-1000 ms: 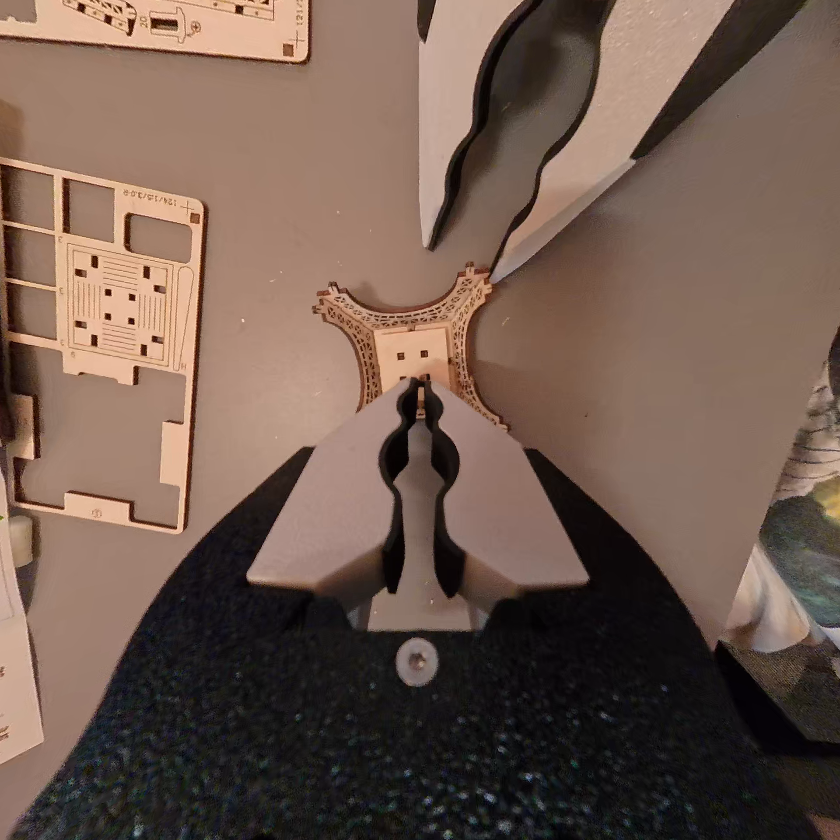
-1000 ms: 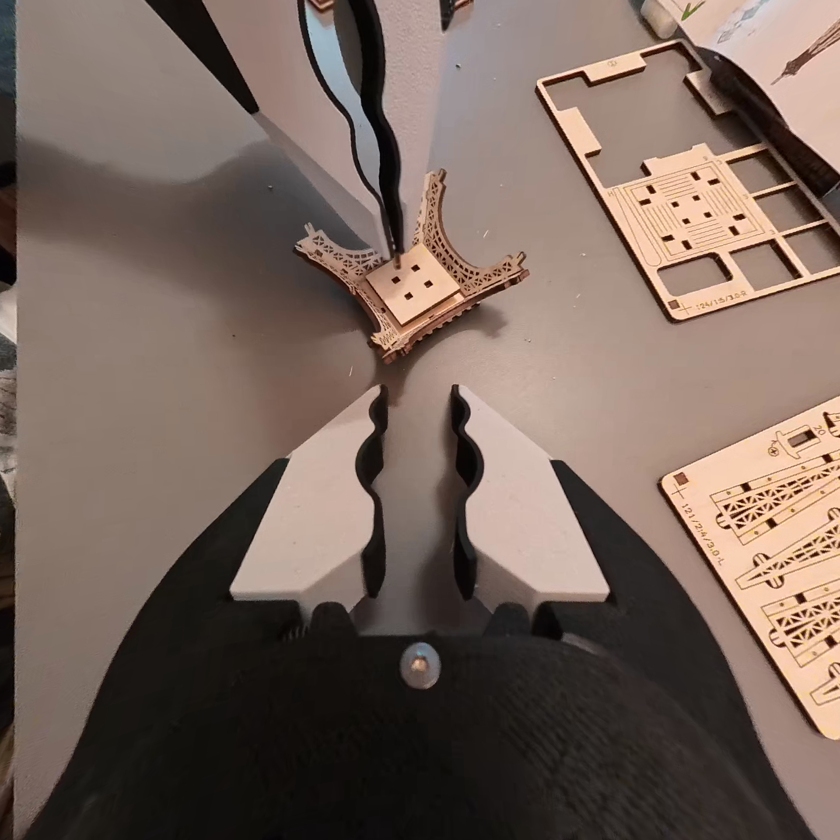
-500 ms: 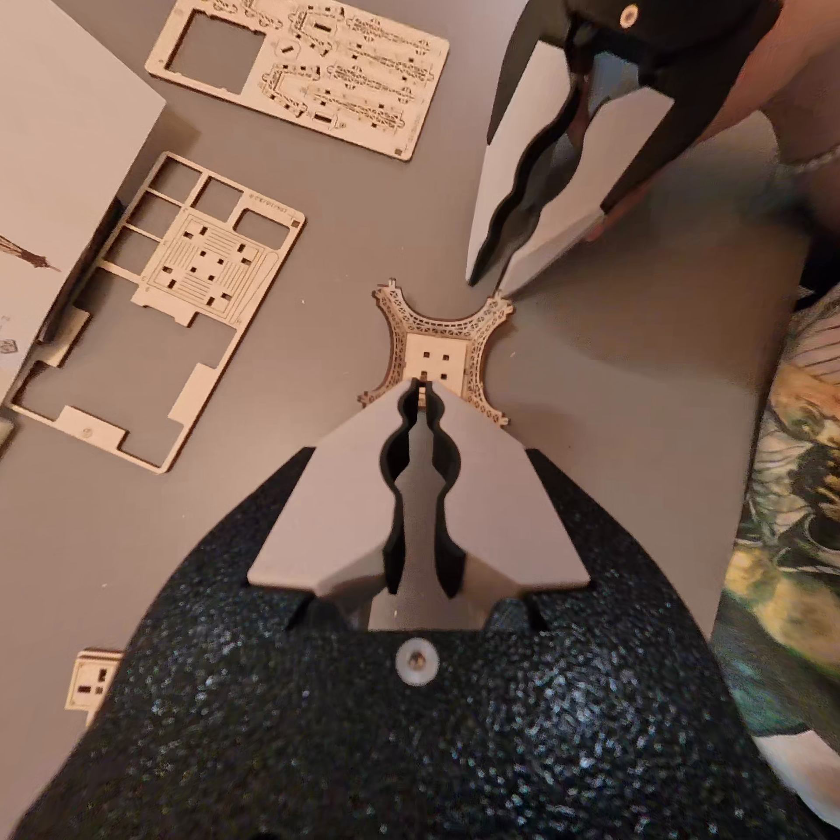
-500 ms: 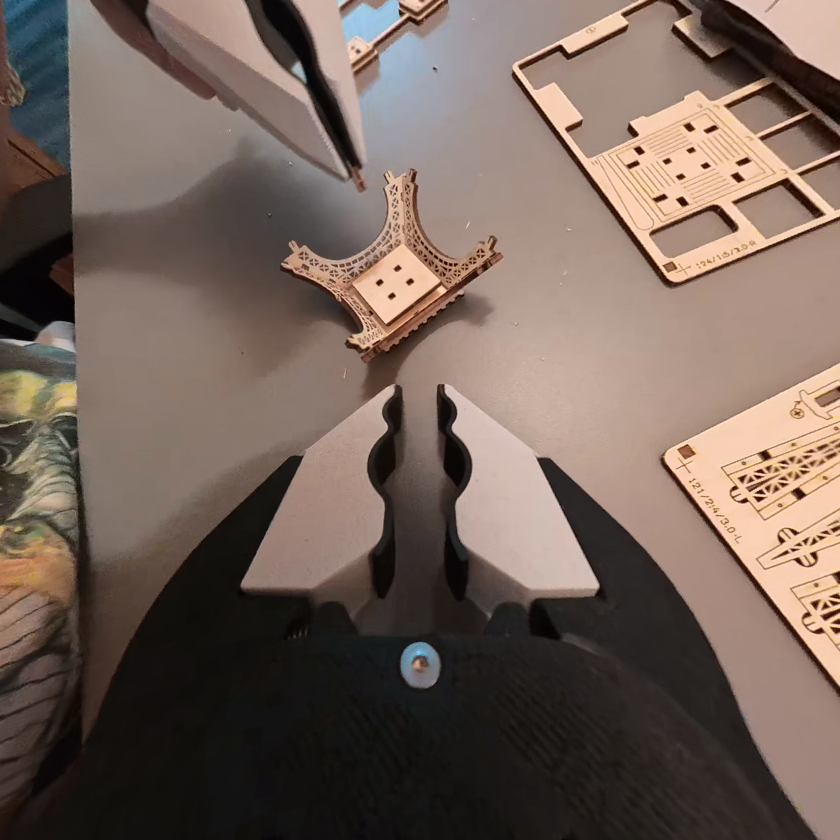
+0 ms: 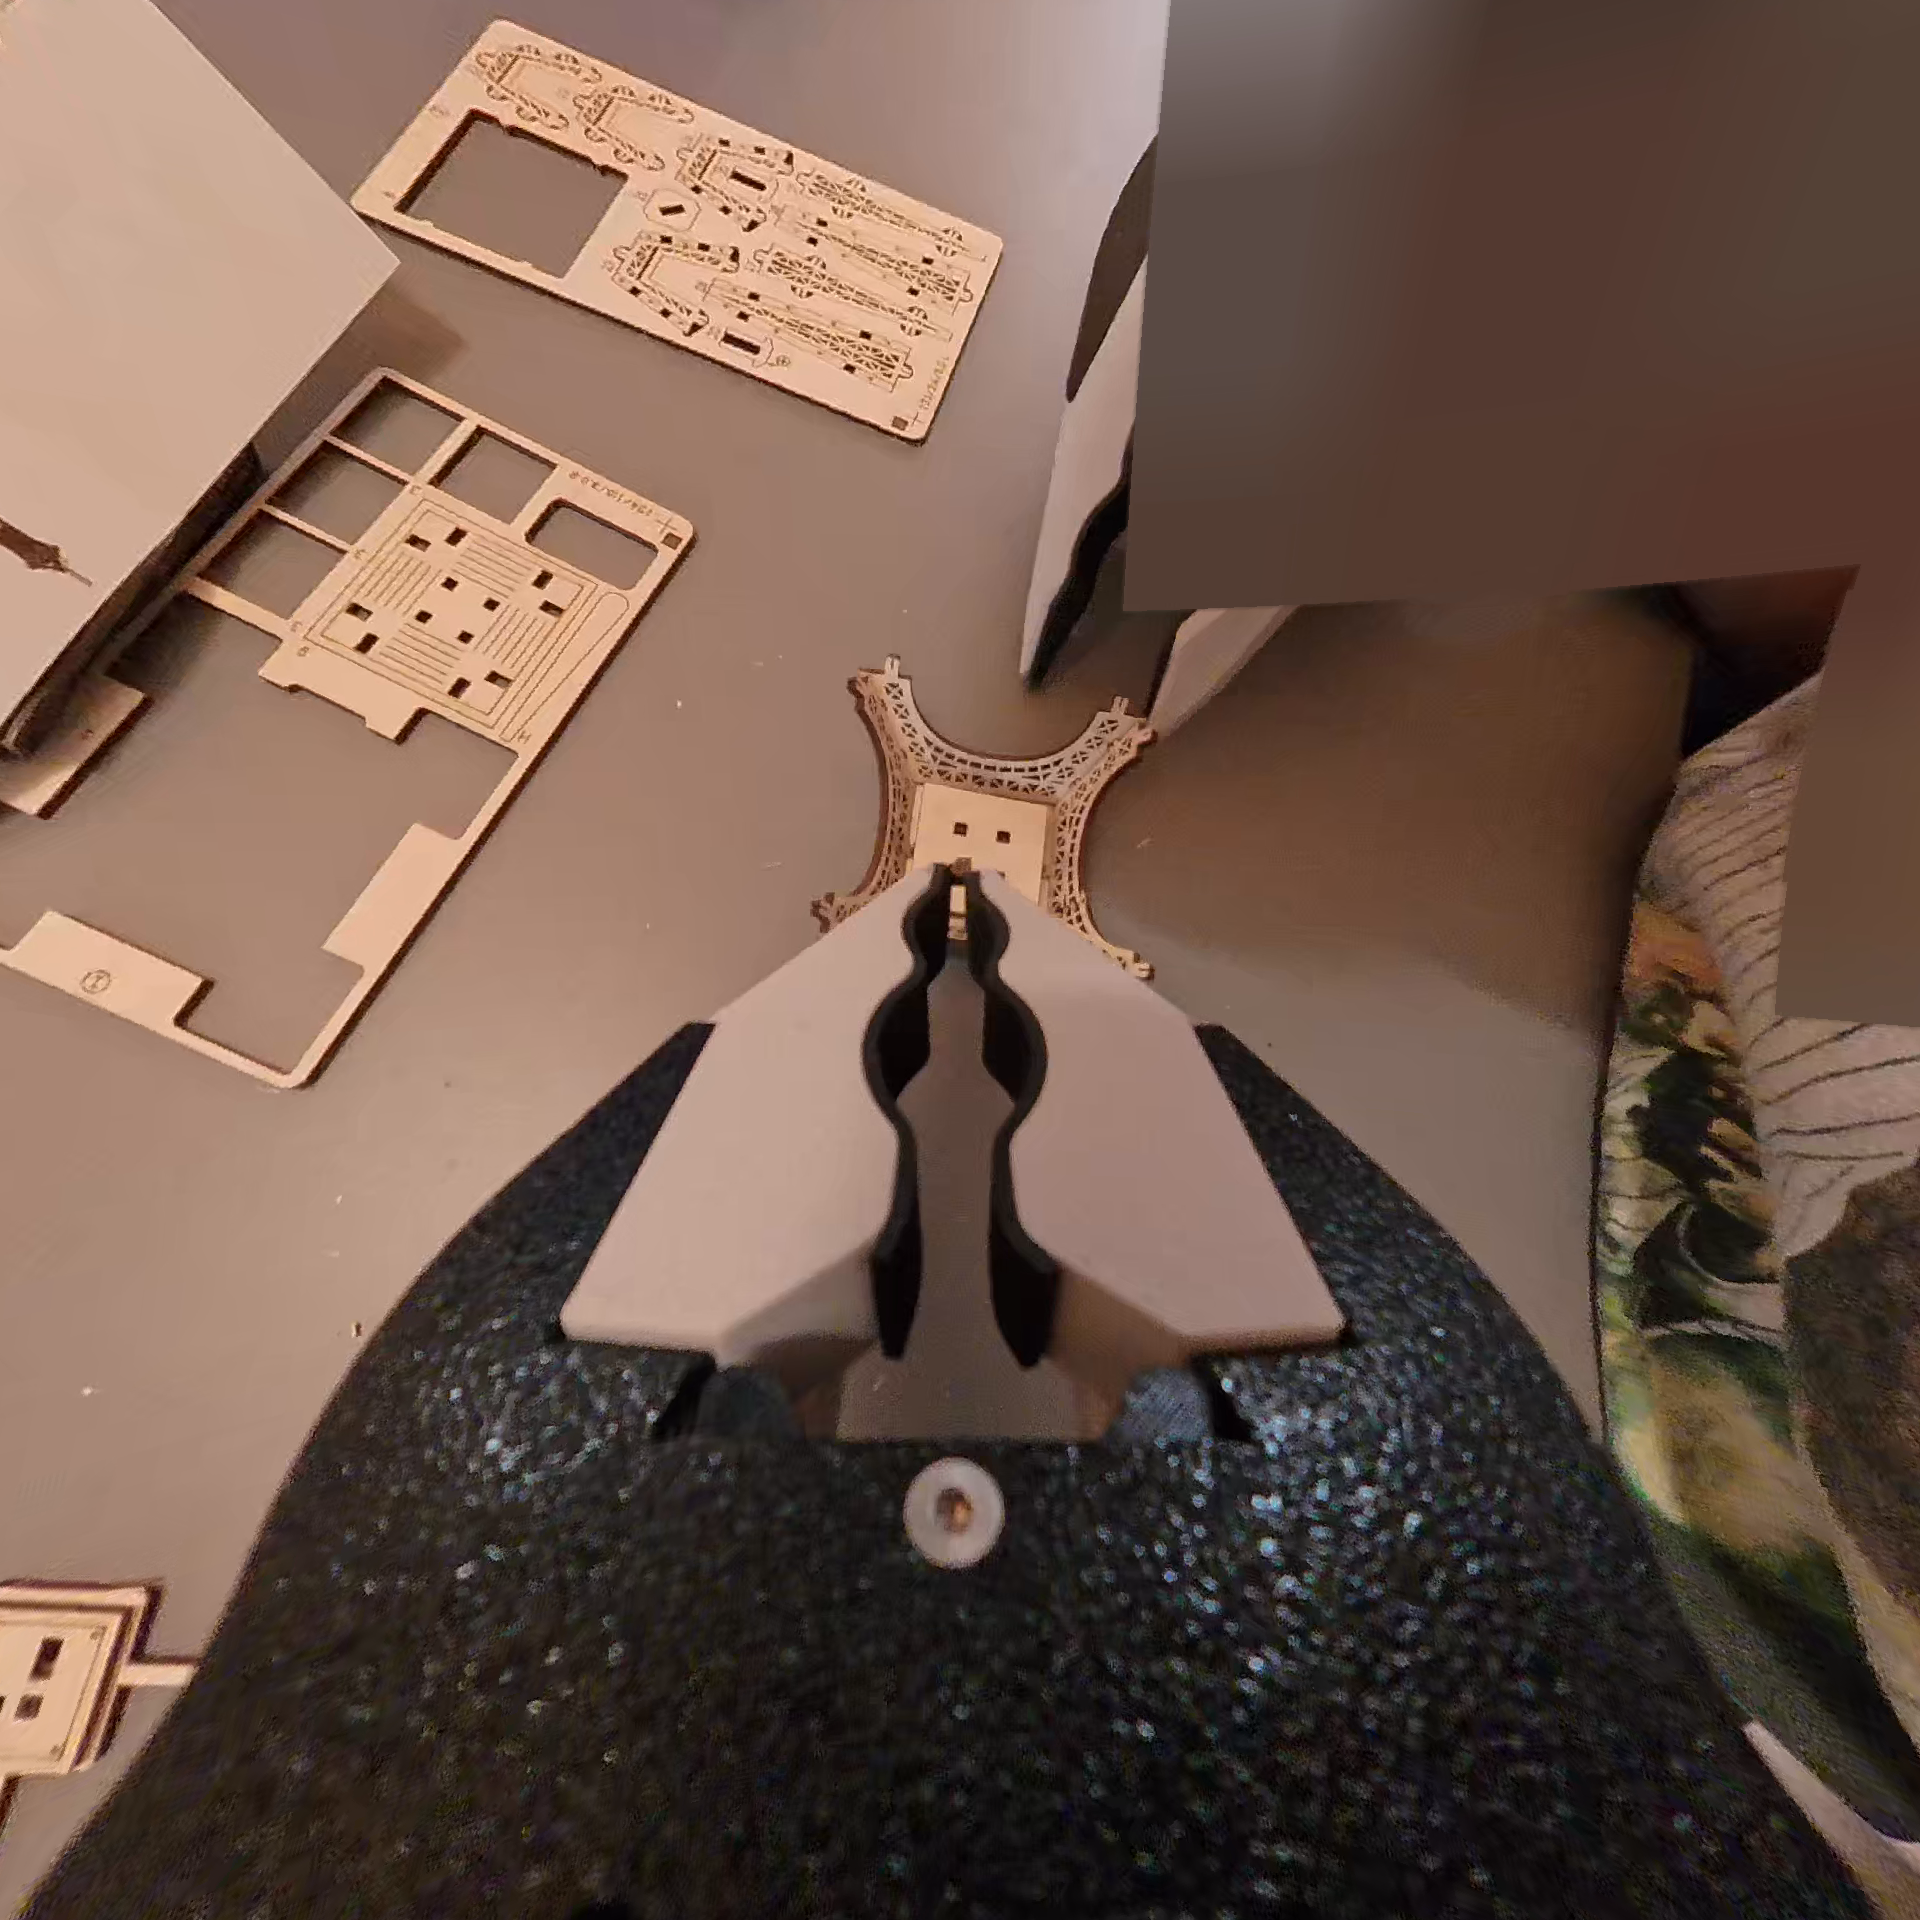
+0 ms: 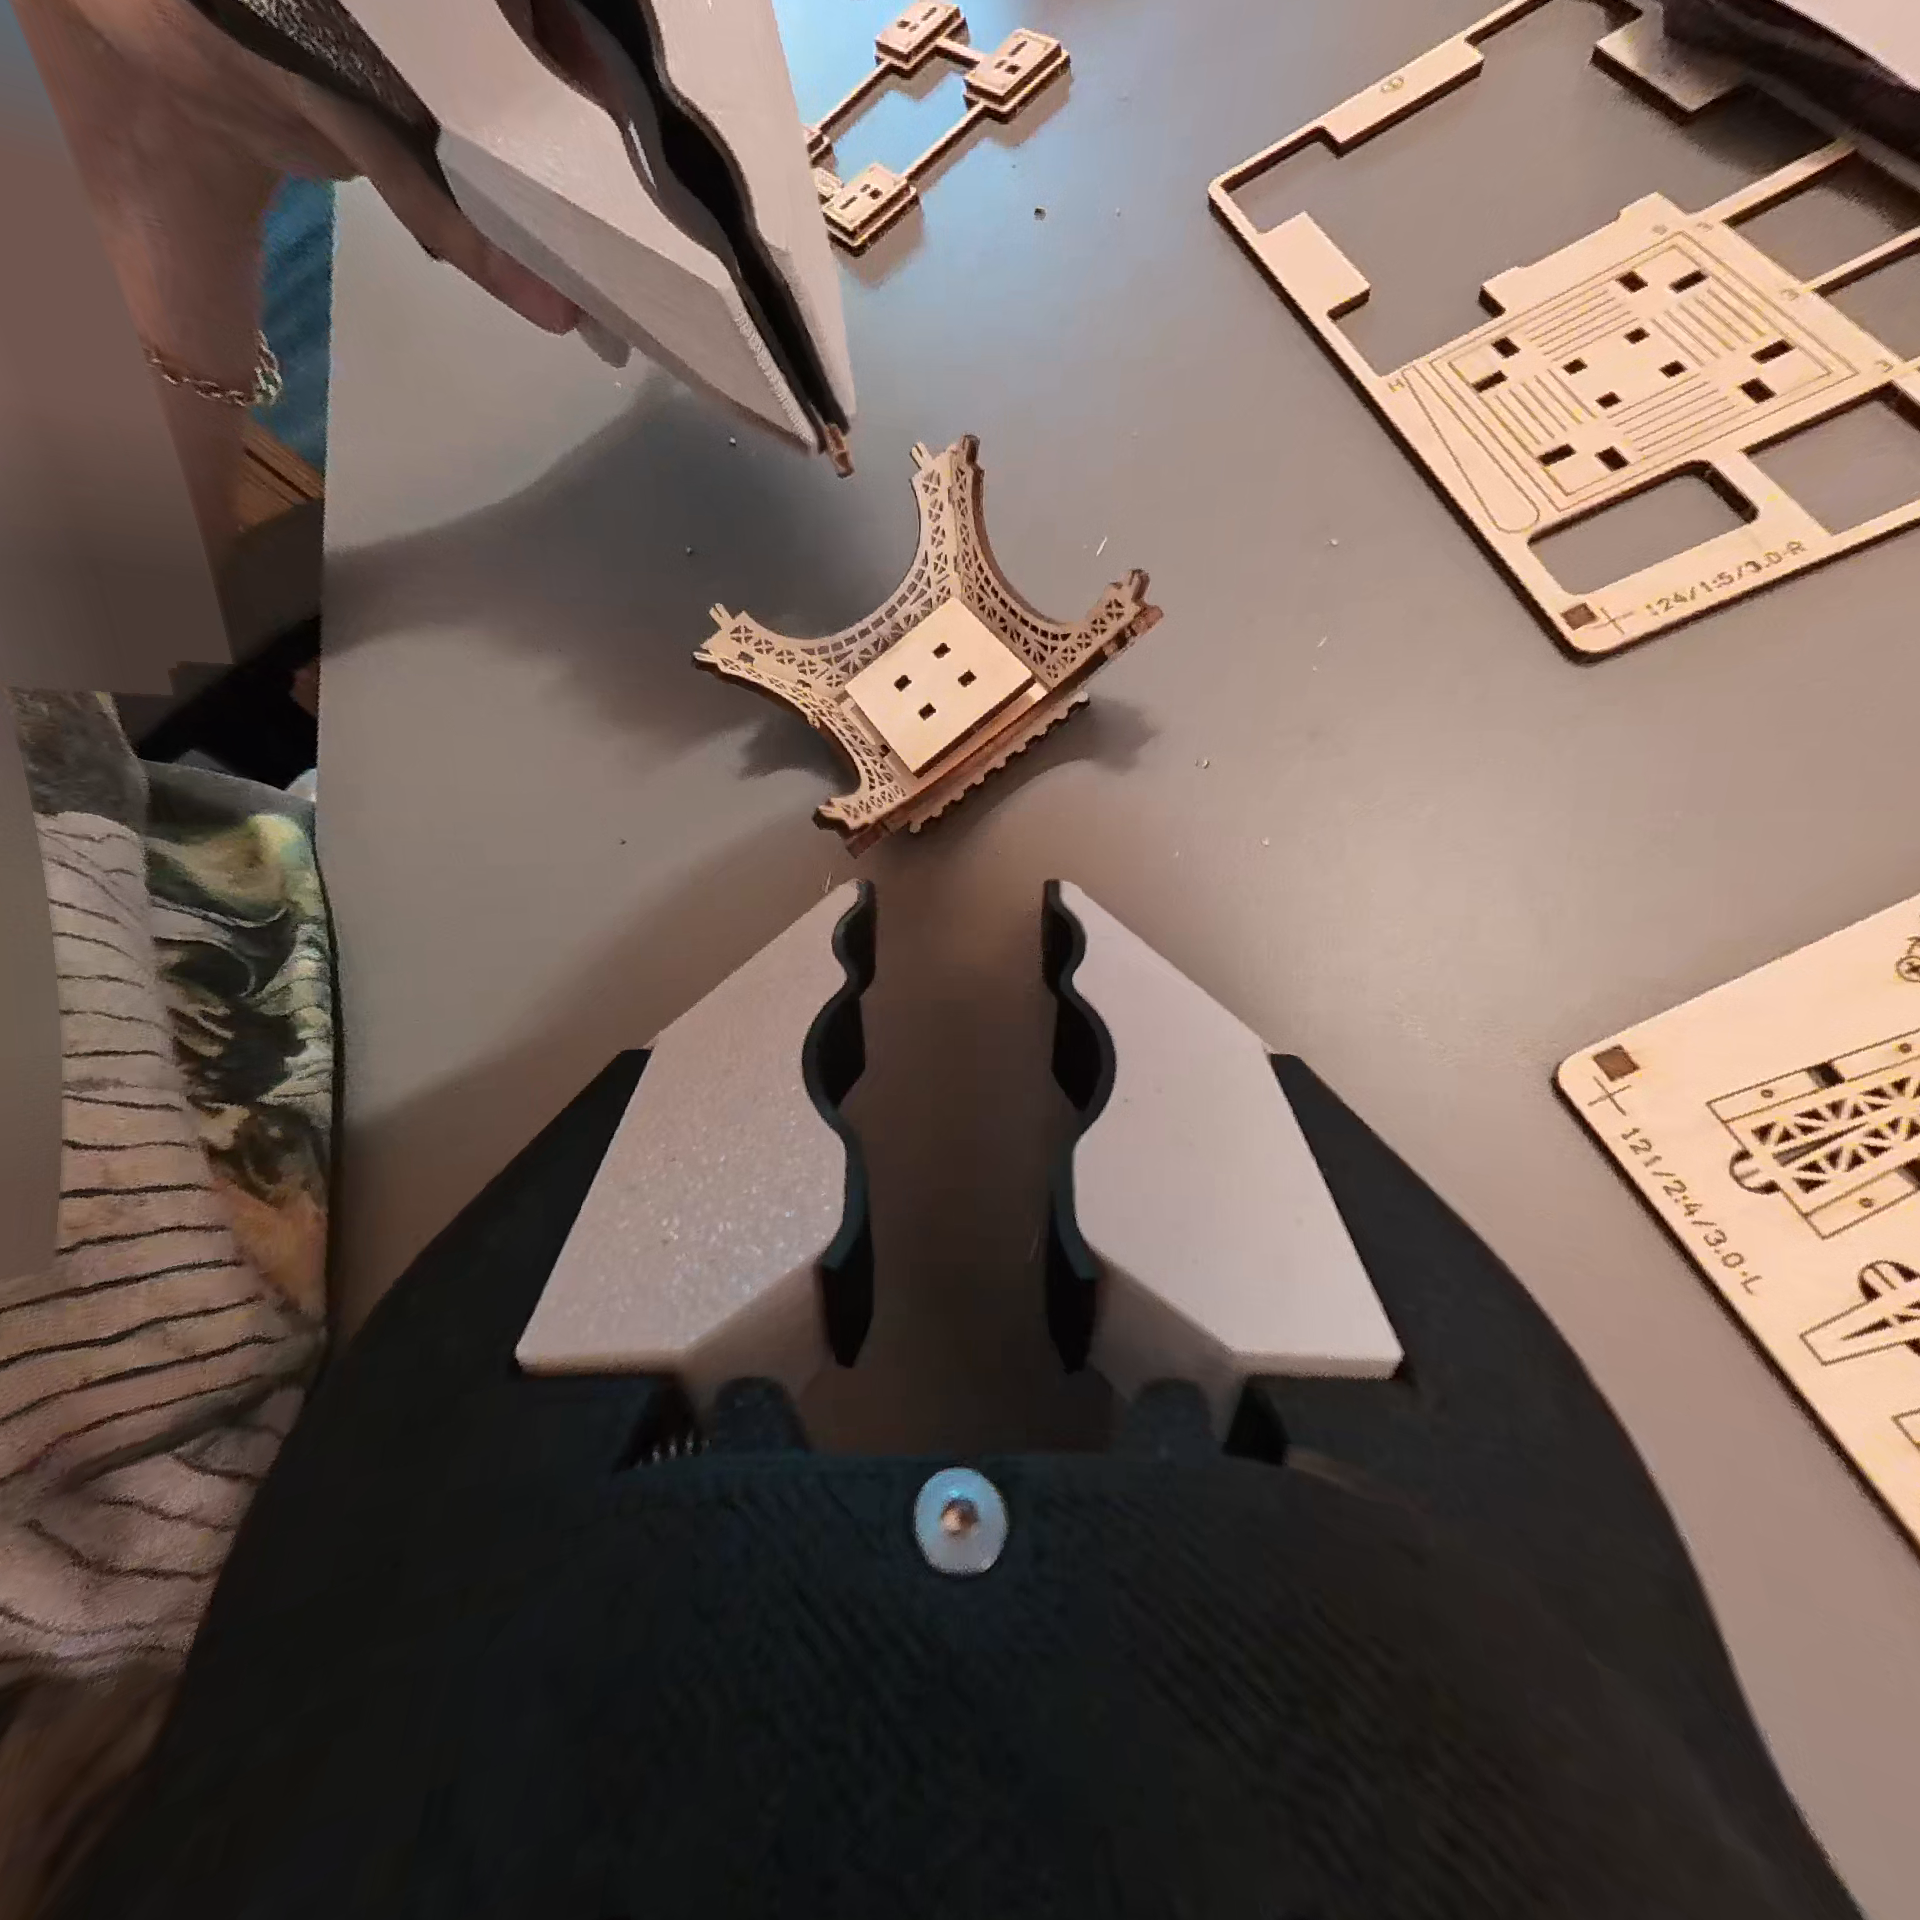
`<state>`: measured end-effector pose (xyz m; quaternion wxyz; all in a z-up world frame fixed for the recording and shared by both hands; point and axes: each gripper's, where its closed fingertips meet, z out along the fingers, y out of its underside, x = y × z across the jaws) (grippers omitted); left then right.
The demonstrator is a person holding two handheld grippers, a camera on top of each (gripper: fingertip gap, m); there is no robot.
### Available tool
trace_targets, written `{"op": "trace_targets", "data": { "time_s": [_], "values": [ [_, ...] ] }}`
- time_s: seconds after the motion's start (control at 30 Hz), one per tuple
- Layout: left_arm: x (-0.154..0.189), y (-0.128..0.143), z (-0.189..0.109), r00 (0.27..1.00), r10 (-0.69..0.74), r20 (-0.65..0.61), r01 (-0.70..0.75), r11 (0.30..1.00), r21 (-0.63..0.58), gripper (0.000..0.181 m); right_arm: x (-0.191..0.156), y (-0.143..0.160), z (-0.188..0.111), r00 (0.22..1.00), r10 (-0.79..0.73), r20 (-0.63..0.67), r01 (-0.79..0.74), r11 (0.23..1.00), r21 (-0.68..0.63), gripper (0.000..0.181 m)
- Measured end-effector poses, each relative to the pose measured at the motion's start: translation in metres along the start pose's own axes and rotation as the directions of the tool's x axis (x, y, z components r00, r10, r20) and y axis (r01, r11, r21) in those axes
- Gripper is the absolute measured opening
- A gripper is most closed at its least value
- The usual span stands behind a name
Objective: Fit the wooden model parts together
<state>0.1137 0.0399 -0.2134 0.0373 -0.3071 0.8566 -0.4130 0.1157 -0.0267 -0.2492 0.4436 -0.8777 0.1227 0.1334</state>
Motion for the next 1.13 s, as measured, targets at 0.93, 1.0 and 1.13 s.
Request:
{"op": "trace_targets", "data": {
  "time_s": [0.93,1.0,1.13],
  "values": [
    [0.008,0.021,0.035,0.986,0.143,0.087,-0.085,0.876,-0.475,0.0,0.002,0.001,0.007,0.989,-0.104,-0.101,0.101,0.994,-0.036,0.032],
    [0.006,0.022,0.033,0.981,0.166,0.105,-0.092,0.861,-0.5,0.0,0.002,0.001,0.007,0.99,-0.102,-0.099,0.099,0.994,-0.036,0.032],
    [0.005,0.022,0.033,0.976,0.185,0.116,-0.101,0.853,-0.512,0.0,0.003,0.001,0.007,0.989,-0.102,-0.103,0.099,0.994,-0.036,0.031]
  ]
}}
